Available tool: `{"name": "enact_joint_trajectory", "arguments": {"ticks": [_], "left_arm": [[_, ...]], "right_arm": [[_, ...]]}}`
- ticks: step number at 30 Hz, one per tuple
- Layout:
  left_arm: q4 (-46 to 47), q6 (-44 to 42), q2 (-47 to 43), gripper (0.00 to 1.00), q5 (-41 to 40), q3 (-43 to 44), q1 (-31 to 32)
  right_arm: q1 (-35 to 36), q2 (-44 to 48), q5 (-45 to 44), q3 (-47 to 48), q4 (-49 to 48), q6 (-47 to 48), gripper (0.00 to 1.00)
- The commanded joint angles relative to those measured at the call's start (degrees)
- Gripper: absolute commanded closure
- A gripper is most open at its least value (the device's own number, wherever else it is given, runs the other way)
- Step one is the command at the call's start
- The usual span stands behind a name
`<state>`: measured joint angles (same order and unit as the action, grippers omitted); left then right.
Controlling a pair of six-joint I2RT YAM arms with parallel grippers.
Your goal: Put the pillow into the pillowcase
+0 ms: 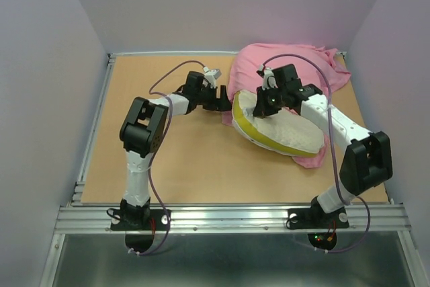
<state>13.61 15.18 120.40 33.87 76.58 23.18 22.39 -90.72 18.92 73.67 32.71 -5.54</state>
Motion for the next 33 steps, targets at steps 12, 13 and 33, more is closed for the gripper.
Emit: {"name": "enact_joint_trajectory", "arguments": {"ticks": [12, 13, 33], "left_arm": [[-11.83, -4.09, -11.70, 1.00, 14.28, 7.35, 2.93], [-17.33, -7.85, -17.94, 1.00, 18.21, 8.84, 2.92], [-73.75, -59.67, -24.42, 1.00, 16.87, 0.28, -3.22]], "right_arm": [[-2.44, 13.55, -9.84, 8.57, -5.02, 2.89, 0.99], [-2.35, 14.07, -13.61, 9.64, -5.72, 3.86, 0.99], [5.91, -6.67, -38.18, -12.06, -24.00, -9.83, 0.99]]}}
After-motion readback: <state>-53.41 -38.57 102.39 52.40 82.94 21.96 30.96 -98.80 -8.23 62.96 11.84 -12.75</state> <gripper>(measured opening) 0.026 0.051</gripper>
